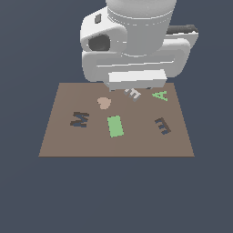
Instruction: Insert a designated object into the corresponding slot on a board.
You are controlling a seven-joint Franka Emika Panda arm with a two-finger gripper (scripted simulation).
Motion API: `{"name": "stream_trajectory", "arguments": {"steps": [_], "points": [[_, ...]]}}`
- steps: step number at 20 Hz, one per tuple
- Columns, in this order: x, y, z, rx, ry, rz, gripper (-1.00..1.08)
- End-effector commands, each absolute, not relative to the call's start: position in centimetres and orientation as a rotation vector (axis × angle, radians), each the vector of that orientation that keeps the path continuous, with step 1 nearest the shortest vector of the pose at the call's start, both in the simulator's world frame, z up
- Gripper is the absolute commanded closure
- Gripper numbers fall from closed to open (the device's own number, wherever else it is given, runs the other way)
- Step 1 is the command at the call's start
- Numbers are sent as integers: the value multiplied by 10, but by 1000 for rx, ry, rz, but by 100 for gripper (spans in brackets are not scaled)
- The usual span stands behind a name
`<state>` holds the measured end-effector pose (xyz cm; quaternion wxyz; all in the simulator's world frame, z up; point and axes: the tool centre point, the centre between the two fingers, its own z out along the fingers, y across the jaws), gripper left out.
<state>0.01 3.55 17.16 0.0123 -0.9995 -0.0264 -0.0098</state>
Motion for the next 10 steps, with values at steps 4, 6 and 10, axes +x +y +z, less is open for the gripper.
{"name": "stream_trajectory", "arguments": {"steps": [4,6,10], "points": [[-1,36,170,-3116,-95,-30,-92],[-2,37,168,-3115,-116,-30,-92],[-7,41,160,-3113,-193,-28,-92]]}}
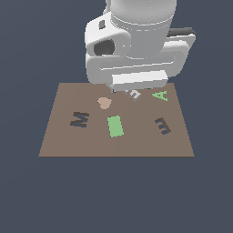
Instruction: Insert a designated object into the corresponding slot on a board.
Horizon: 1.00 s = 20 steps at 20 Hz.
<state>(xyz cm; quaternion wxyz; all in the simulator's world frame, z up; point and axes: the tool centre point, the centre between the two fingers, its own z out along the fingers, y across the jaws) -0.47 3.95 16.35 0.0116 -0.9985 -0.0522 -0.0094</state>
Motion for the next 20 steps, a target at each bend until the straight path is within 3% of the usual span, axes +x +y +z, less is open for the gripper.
{"name": "stream_trajectory", "arguments": {"steps": [1,20], "points": [[-8,42,157,-3111,-219,-27,-92],[-69,64,72,-2962,-1026,-6,-92]]}}
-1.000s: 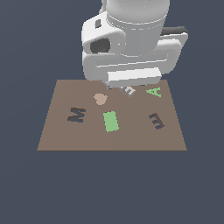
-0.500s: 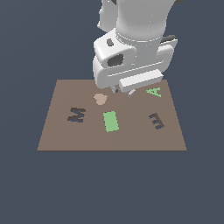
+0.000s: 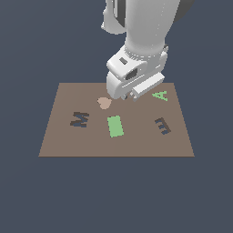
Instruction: Insert a designated object into the corresponding slot on a board.
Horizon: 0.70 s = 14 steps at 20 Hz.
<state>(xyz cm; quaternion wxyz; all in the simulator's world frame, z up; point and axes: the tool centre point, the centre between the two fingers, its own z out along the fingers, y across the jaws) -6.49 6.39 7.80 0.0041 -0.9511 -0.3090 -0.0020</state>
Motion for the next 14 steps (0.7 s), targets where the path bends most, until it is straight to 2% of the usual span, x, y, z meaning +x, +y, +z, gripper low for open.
{"name": "stream_trajectory", "arguments": {"steps": [1,14], "points": [[-72,64,69,-2952,-1056,-5,-92],[-85,62,50,-2898,-1208,1,-92]]}}
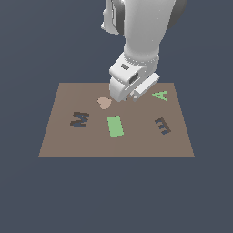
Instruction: Insert a designated object into the corresponding slot on a board.
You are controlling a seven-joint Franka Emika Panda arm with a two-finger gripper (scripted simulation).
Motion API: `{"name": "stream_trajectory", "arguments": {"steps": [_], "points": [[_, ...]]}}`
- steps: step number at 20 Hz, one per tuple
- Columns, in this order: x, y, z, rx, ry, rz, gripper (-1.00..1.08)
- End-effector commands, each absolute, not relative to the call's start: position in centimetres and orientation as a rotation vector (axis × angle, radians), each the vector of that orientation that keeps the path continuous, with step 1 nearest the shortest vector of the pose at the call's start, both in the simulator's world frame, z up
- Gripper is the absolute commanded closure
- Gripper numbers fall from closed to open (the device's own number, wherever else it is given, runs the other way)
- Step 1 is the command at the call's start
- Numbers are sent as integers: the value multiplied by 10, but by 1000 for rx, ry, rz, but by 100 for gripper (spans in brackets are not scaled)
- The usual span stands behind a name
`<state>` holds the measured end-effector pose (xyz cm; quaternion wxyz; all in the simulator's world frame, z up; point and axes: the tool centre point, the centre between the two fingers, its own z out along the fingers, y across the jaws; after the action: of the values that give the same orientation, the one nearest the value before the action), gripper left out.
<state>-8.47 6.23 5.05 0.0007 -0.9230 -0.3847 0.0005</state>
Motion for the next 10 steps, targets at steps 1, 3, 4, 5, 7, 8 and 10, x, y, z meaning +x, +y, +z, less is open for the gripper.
{"name": "stream_trajectory", "arguments": {"steps": [1,3,4,5,7,8,10], "points": [[-85,62,49,-2898,-1208,1,-92],[-85,62,45,-2898,-1210,1,-92],[-85,62,42,-2898,-1212,1,-92],[-85,62,39,-2897,-1213,0,-92],[-85,62,33,-2897,-1215,0,-92],[-85,62,31,-2896,-1216,0,-92],[-85,62,30,-2896,-1216,0,-92]]}}
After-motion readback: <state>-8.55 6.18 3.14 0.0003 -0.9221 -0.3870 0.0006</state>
